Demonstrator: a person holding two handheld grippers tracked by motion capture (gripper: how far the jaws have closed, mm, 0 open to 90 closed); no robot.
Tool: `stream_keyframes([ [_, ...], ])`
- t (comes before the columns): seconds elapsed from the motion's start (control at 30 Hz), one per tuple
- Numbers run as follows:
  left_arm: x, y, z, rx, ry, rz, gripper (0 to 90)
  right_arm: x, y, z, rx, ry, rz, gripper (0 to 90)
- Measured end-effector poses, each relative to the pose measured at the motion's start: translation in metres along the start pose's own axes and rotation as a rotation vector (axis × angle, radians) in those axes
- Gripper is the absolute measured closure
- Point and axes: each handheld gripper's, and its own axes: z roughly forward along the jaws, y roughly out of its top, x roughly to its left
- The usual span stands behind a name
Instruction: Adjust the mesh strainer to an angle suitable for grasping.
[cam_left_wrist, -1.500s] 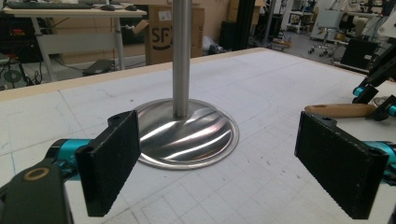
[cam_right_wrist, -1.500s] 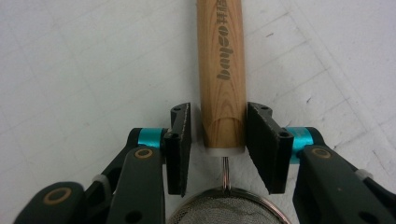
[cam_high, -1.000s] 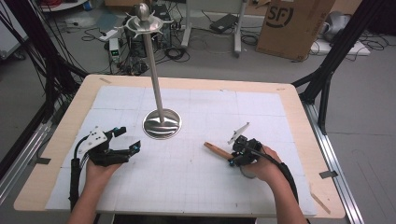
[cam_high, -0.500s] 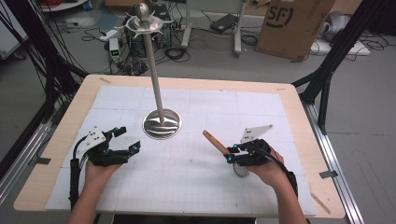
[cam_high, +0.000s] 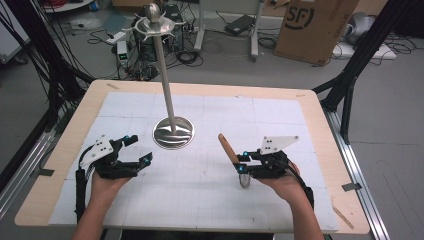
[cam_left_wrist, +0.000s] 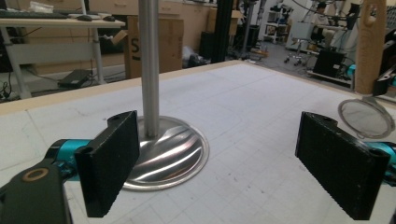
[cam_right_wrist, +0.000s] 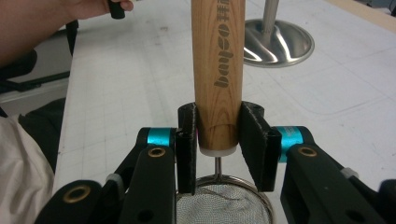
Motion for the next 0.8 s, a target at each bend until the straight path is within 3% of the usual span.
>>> stream_keyframes([
  [0.17, -0.003, 0.007, -0.002, -0.012, -0.049, -0.009, 14.4, -0.002, 0.0, -0.004, -0.019, 0.002, 0.011, 68.2],
  [0.6, -0.02, 0.03, 0.009, -0.043, -0.209, -0.008, 14.4, 0.0, 0.011, 0.002, -0.029, 0.009, -0.033, 68.1],
  [0.8, -0.028, 0.039, 0.023, -0.013, -0.244, 0.019, 14.3, 0.0, 0.015, 0.004, -0.049, 0.023, -0.03, 68.1],
])
